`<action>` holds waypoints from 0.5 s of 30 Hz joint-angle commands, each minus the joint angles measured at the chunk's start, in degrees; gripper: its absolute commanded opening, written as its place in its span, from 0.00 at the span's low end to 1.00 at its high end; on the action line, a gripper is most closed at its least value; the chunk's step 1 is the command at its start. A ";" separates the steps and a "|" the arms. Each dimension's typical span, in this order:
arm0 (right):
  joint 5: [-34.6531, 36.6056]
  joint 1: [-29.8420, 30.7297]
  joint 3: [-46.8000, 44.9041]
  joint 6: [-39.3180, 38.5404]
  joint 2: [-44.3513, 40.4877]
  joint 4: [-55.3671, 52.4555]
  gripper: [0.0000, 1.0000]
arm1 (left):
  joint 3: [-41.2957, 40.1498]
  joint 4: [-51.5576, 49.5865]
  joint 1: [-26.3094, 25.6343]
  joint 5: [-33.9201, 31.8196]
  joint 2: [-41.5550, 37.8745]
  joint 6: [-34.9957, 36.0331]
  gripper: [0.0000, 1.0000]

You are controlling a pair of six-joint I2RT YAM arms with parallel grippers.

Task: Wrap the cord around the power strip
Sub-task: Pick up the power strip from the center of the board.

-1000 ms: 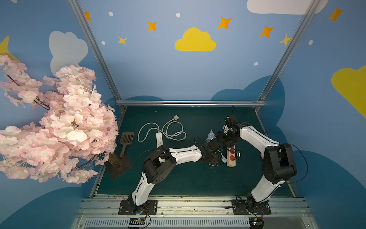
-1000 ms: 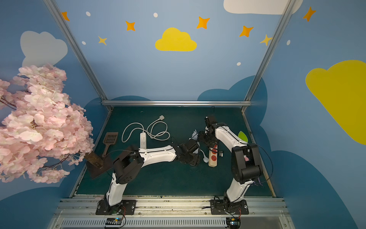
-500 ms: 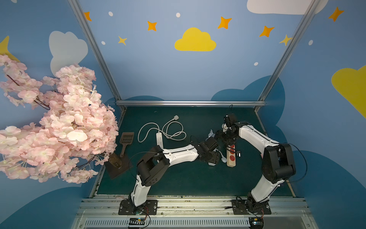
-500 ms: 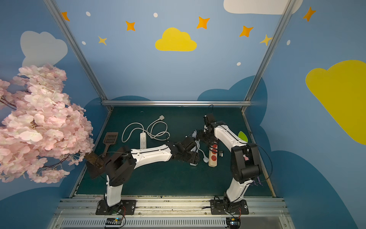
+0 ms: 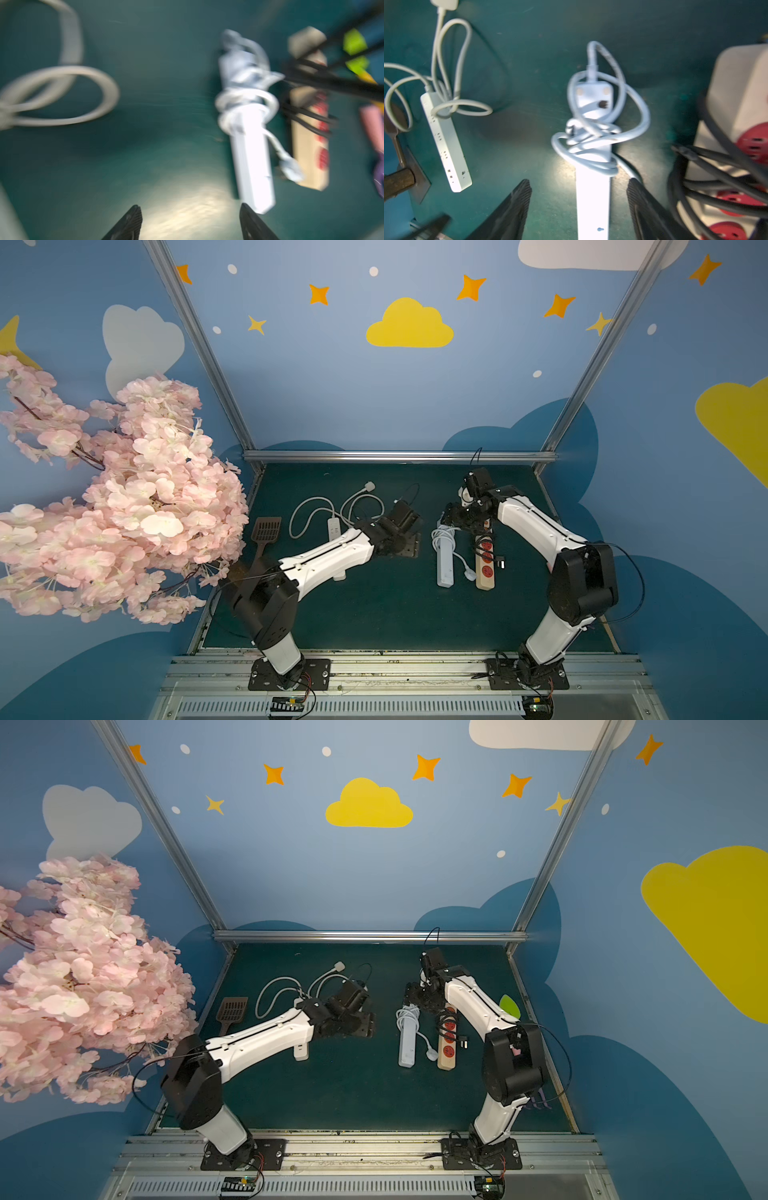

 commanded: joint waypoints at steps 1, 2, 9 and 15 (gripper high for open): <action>1.10 3.06 2.26 -0.48 1.81 -0.97 0.75 | -6.58 -6.46 6.37 -5.50 -5.11 2.47 0.75; 0.88 3.71 2.56 -0.30 2.24 -0.44 0.75 | -8.37 -5.97 8.43 -5.32 -6.08 3.34 0.75; -0.84 7.75 7.17 0.23 7.54 -0.69 0.75 | -9.93 -6.06 19.02 -6.31 -3.83 5.57 0.76; -1.11 9.71 8.81 0.38 9.25 -0.98 0.74 | -8.67 -2.23 23.75 -1.34 3.00 6.03 0.76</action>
